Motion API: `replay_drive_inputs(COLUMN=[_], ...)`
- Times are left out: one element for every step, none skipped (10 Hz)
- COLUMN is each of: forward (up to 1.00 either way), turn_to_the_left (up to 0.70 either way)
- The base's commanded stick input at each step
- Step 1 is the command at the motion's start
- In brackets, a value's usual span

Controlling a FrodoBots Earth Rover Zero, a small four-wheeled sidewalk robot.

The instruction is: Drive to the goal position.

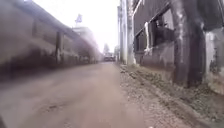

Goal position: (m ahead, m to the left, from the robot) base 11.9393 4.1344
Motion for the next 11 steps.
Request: replay_drive_inputs(forward=[0.50,0.50,0.50,0.50,0.50,0.50,0.50,0.50,0.50,0.50,0.50], turn_to_the_left=[0.01,0.01,0.01,0.01,0.01,0.01,0.01,0.01,0.01,0.01,0.01])
